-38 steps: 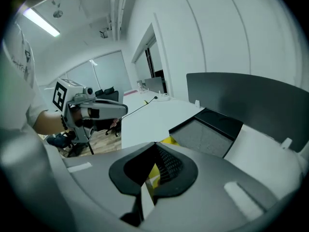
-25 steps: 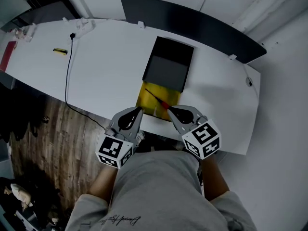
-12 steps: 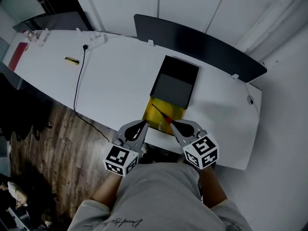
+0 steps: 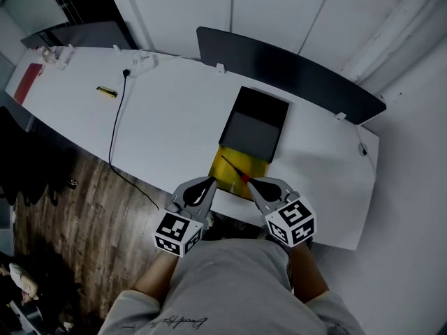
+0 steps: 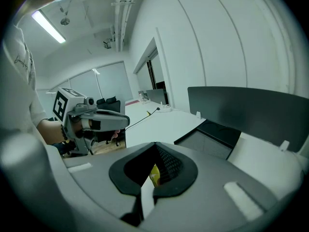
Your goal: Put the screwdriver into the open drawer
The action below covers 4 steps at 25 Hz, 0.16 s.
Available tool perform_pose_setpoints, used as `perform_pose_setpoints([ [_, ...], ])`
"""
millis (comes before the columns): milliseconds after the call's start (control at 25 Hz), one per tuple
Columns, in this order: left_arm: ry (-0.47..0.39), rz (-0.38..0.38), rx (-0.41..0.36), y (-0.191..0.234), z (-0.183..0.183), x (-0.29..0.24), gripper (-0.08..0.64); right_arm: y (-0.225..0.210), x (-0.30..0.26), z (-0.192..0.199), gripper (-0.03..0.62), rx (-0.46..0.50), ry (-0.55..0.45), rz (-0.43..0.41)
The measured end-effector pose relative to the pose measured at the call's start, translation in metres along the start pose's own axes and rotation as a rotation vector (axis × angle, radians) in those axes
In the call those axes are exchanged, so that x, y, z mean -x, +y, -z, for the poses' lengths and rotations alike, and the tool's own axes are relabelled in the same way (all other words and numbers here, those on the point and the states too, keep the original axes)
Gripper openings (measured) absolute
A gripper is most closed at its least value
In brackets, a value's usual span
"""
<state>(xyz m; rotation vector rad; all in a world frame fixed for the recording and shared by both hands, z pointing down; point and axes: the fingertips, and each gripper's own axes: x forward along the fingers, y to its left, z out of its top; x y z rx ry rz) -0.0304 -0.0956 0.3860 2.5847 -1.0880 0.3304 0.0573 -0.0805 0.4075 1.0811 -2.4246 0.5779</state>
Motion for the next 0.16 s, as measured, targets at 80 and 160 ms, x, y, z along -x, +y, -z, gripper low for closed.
perform_pose_setpoints([
  [80, 0.000, 0.004, -0.001, -0.0009, -0.0002, -0.0008, 0.000, -0.0001, 0.0001, -0.0003, 0.012, 0.001, 0.000, 0.000],
  [160, 0.000, 0.007, -0.001, -0.0020, -0.0007, -0.0015, 0.000, -0.0001, 0.0001, -0.0007, 0.012, 0.003, 0.001, -0.001],
])
